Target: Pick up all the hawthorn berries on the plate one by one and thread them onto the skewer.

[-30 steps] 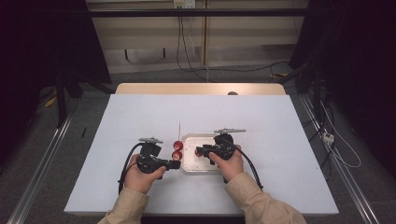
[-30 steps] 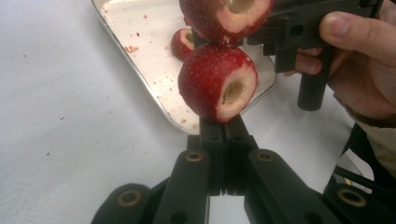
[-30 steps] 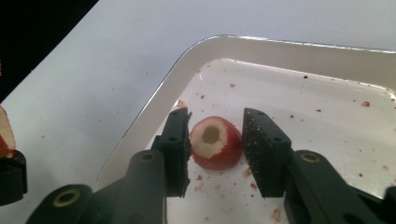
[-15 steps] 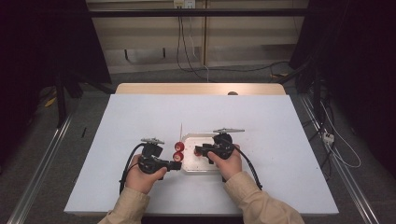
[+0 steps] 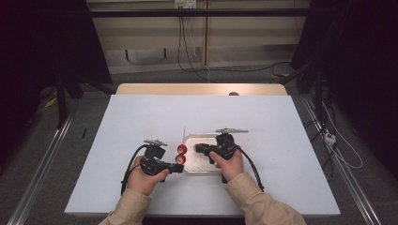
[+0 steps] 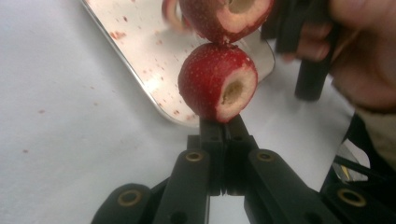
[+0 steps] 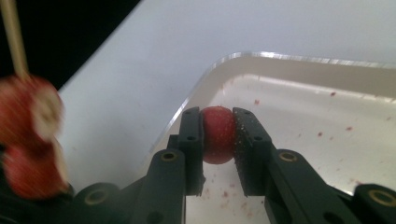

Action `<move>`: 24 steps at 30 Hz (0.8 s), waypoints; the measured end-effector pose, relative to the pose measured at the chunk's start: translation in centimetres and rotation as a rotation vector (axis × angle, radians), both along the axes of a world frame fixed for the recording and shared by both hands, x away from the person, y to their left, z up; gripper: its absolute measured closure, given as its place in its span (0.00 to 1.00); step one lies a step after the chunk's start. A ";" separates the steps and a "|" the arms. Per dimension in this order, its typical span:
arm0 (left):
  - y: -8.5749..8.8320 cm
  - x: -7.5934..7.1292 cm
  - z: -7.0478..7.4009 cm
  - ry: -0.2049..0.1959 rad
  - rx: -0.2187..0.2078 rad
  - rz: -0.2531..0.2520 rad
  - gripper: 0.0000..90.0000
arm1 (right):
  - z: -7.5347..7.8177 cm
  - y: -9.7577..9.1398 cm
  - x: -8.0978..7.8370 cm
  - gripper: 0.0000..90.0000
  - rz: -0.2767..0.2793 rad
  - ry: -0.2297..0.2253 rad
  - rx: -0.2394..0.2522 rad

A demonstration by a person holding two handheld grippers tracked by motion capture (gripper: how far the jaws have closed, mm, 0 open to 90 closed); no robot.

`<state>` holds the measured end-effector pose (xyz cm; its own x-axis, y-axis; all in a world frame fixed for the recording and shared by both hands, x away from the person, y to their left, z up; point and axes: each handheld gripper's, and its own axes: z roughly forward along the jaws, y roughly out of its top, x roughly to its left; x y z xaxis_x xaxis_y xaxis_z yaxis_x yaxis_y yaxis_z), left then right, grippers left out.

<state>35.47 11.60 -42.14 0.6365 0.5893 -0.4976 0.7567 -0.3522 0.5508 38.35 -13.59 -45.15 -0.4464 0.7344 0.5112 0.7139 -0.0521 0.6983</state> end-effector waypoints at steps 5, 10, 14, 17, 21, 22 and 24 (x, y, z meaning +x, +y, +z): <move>-1.6 -0.6 -0.6 0.035 0.022 -0.061 1.00 | 2.4 -2.0 -0.1 0.83 -0.056 -0.044 0.128; -3.0 -1.2 -1.0 0.050 0.046 -0.112 0.99 | 4.9 -2.9 -1.0 0.83 -0.061 -0.109 0.176; -3.4 -1.3 -1.1 0.054 0.047 -0.124 1.00 | 5.9 -3.1 -1.4 0.83 -0.049 -0.129 0.197; -3.4 -1.3 -1.1 0.050 0.046 -0.121 1.00 | 5.9 -3.1 -1.5 0.83 -0.045 -0.131 0.204; -3.5 -1.4 -1.1 0.049 0.053 -0.125 1.00 | 5.6 -2.9 -1.6 0.83 -0.042 -0.128 0.208; -3.6 -1.4 -1.1 0.051 0.054 -0.126 1.00 | 5.6 -2.9 -1.5 0.83 -0.043 -0.128 0.208; -3.6 -1.4 -1.1 0.046 0.059 -0.135 1.00 | 5.5 -2.9 -1.5 0.83 -0.042 -0.126 0.213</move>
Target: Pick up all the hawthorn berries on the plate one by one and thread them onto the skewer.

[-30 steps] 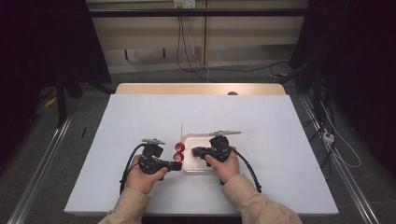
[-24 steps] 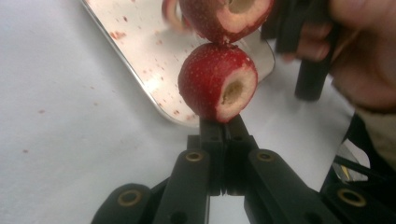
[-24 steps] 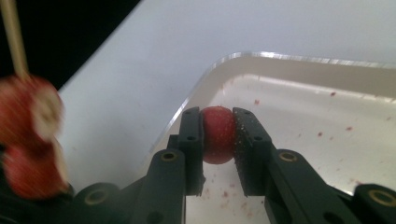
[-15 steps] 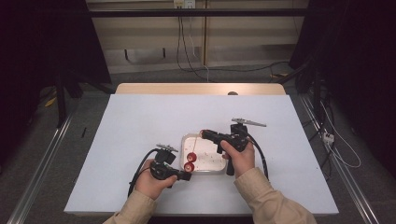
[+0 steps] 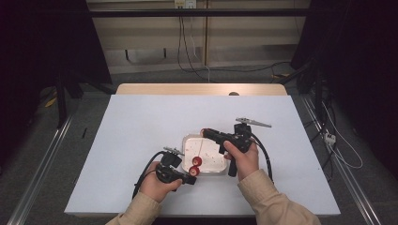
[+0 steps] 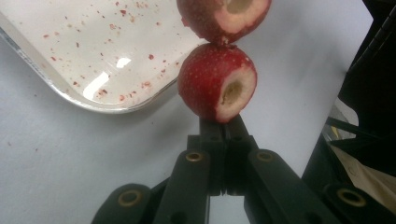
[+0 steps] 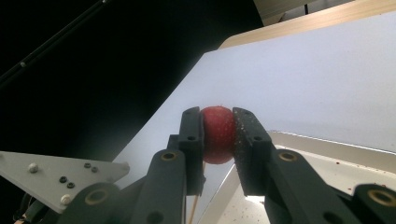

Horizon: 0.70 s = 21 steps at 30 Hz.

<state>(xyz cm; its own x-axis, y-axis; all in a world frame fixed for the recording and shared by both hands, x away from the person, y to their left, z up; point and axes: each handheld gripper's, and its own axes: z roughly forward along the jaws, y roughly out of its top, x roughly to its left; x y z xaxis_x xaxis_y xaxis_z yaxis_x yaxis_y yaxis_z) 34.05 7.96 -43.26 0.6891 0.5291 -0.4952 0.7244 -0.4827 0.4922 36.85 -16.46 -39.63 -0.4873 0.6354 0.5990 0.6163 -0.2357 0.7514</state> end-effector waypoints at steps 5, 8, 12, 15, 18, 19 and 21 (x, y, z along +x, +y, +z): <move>0.0 0.0 -0.1 0.005 -0.002 0.000 1.00 | -0.1 0.1 0.0 0.83 0.003 0.000 -0.001; 0.0 0.0 0.0 0.001 0.003 0.007 1.00 | -0.1 0.0 0.0 0.83 0.006 -0.001 0.001; 0.1 0.1 -0.1 0.008 0.001 0.011 1.00 | -0.1 -0.1 0.0 0.83 0.011 0.004 0.017; 0.2 0.2 -0.2 0.009 -0.002 0.012 1.00 | -0.2 0.0 0.0 0.83 0.012 0.008 0.029; 0.1 0.1 0.1 -0.004 -0.013 0.020 1.00 | -0.2 0.0 0.0 0.83 0.015 0.005 0.024; 0.1 0.1 0.1 -0.014 -0.013 0.019 1.00 | -0.2 0.0 0.0 0.83 0.024 0.010 0.024; 0.0 0.0 0.2 -0.016 -0.028 0.030 1.00 | -0.3 0.3 -0.1 0.83 0.034 0.007 0.009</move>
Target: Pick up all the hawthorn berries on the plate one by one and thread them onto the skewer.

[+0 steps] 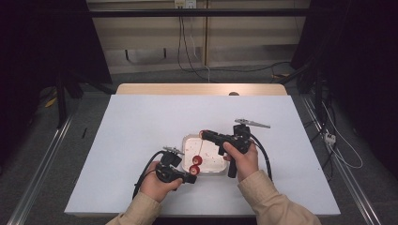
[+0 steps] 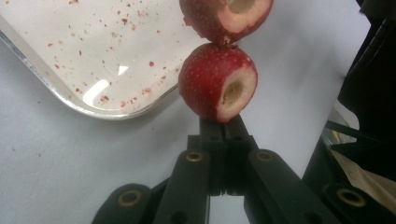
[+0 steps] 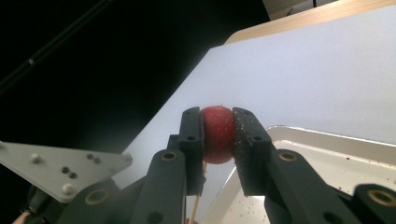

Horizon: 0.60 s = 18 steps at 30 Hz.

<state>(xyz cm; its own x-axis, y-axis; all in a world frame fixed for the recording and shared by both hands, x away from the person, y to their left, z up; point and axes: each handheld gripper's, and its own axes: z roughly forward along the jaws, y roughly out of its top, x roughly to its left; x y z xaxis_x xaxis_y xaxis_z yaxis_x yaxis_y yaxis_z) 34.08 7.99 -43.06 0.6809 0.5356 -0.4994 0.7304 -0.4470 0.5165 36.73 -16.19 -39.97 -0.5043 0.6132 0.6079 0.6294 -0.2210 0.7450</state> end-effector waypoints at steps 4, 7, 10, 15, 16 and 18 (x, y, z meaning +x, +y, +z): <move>0.2 0.1 -0.1 0.010 0.000 0.008 1.00 | -0.3 0.5 -0.3 0.83 0.024 -0.006 -0.018; 0.2 0.2 -0.2 0.017 -0.019 0.021 1.00 | -0.3 0.5 -0.4 0.83 0.023 -0.020 -0.026; 0.3 0.2 -0.2 0.029 -0.032 0.050 1.00 | -0.4 0.6 -0.5 0.83 0.017 -0.027 -0.017; 0.5 0.3 -0.2 0.026 -0.048 0.056 1.00 | -0.6 0.6 -0.6 0.84 0.013 -0.025 -0.006; 0.4 0.2 -0.1 0.023 -0.055 0.059 1.00 | -0.6 0.6 -0.7 0.84 0.015 -0.028 -0.006; 0.5 0.2 0.3 0.014 -0.099 0.082 1.00 | -0.6 0.8 -0.8 0.84 0.026 -0.026 -0.009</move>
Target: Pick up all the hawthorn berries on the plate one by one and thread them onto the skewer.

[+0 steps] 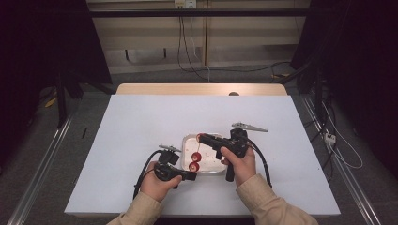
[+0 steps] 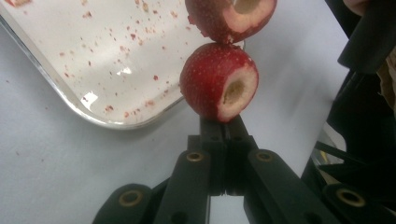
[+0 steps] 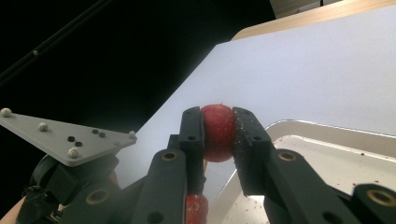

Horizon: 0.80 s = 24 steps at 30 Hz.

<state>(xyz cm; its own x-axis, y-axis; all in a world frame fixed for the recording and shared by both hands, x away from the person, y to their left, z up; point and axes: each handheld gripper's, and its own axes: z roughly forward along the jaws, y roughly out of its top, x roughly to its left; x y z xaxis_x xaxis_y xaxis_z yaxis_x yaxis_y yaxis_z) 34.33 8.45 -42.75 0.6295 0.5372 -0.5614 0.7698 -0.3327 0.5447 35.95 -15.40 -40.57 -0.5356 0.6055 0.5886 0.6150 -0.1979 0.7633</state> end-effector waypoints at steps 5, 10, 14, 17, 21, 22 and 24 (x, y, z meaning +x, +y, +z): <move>0.4 0.3 0.1 -0.011 0.005 0.013 1.00 | -0.4 1.5 -0.7 0.84 0.027 -0.014 -0.027; 0.5 0.3 0.0 -0.014 0.023 0.010 1.00 | -0.8 1.6 -0.4 0.82 0.036 0.013 -0.005; 0.4 0.3 -0.1 -0.018 0.032 0.007 1.00 | -0.6 1.1 -0.4 0.82 0.019 0.004 -0.011; 0.3 0.3 0.0 -0.028 0.036 0.001 1.00 | -0.5 0.9 -0.4 0.82 0.022 -0.001 -0.010; 0.1 0.4 -0.2 -0.026 0.039 0.003 1.00 | -0.4 0.4 -0.4 0.67 0.002 -0.019 -0.031; 0.1 0.5 -0.2 -0.024 0.043 0.001 1.00 | -0.3 0.1 -0.4 0.65 0.000 -0.024 -0.034; 0.1 0.6 -0.1 -0.028 0.041 0.012 1.00 | -0.3 -0.4 -0.5 0.55 -0.006 -0.030 -0.029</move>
<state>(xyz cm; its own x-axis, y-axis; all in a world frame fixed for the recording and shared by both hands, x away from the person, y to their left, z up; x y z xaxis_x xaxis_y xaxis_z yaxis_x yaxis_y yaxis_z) 34.97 8.57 -42.90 0.6380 0.5669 -0.5212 0.7586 -0.3466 0.5517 35.49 -15.85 -40.83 -0.5495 0.6250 0.5545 0.5904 -0.1792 0.7870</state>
